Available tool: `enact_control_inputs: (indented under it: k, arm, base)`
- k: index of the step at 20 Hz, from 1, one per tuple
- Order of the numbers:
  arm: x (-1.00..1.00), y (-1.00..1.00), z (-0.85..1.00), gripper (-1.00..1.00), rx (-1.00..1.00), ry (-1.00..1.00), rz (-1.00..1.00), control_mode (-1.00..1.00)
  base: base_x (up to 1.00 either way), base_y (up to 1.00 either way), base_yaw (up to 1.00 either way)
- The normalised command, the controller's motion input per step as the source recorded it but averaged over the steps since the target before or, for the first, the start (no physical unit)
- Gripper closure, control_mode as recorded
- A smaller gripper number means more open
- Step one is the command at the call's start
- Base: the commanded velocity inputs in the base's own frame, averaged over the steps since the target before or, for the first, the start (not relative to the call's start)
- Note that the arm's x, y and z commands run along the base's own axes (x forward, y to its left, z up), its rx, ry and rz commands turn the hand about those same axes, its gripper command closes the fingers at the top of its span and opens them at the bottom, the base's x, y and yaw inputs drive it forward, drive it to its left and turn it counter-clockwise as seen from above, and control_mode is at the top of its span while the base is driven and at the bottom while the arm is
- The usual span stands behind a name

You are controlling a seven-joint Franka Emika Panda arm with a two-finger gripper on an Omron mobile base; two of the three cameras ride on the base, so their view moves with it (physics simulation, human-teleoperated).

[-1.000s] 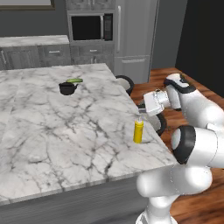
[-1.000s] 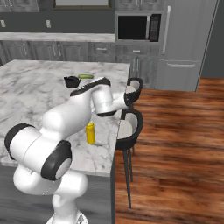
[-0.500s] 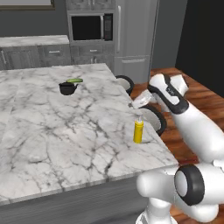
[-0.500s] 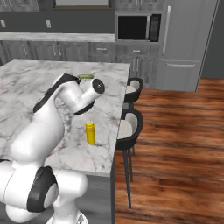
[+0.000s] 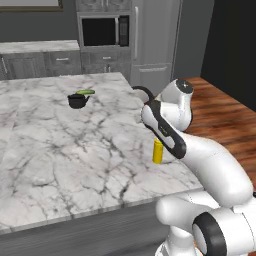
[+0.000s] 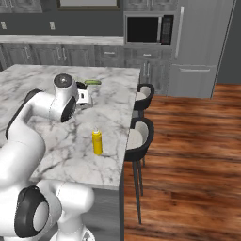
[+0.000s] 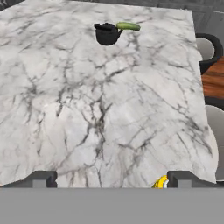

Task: Move the shaker and mustard from the cabinet to the dining counter.

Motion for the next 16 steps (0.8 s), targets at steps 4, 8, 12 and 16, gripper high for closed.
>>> enact_control_inputs:
  k: [4, 8, 12, 16]
  arm:
    - [0.0, 0.0, 0.1, -1.0, -0.12, 0.04, -0.25, -1.0]
    - [0.0, 0.0, 0.01, -1.0, -0.01, 0.02, -0.1, -1.0]
    - [-0.03, 0.0, 0.0, -1.0, 0.0, 0.0, 0.0, -1.0]
    - [-0.32, 0.0, 0.01, -1.0, 0.0, 0.0, -0.01, -1.0]
  base:
    - [0.0, 0.0, 0.0]
    - [0.0, 0.0, 0.0]
    - [0.0, 0.0, 0.0]
    - [0.0, 0.0, 0.0]
